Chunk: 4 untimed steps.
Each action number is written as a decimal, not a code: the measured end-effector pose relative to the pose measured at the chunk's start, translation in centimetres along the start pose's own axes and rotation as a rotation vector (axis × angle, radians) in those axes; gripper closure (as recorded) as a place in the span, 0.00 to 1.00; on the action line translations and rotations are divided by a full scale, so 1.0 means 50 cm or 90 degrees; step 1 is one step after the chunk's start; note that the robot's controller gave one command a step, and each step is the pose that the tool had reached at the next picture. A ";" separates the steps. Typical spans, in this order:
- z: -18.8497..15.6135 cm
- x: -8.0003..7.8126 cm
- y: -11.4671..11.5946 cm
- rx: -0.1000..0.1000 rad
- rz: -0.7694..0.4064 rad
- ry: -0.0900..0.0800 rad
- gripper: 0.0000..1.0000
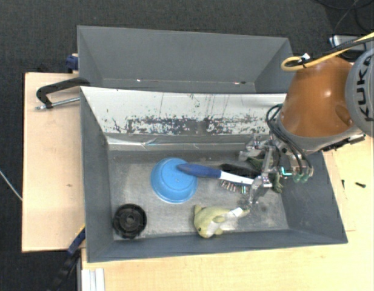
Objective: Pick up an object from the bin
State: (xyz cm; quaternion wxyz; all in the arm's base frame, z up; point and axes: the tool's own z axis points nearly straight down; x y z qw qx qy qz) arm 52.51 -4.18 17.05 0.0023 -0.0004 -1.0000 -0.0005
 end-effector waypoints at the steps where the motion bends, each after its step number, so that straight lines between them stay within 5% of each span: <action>1: 0.195 -0.055 -0.026 0.001 -0.214 -0.006 0.00; 2: 0.190 -0.062 -0.025 0.002 -0.213 -0.014 1.00; 3: -0.051 -0.048 -0.027 0.003 -0.300 -0.010 1.00; 4: -0.242 -0.016 -0.219 0.005 -0.497 -0.007 1.00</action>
Offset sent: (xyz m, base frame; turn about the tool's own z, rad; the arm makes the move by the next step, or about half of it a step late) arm 0.0249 -0.0140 -0.1005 -0.3362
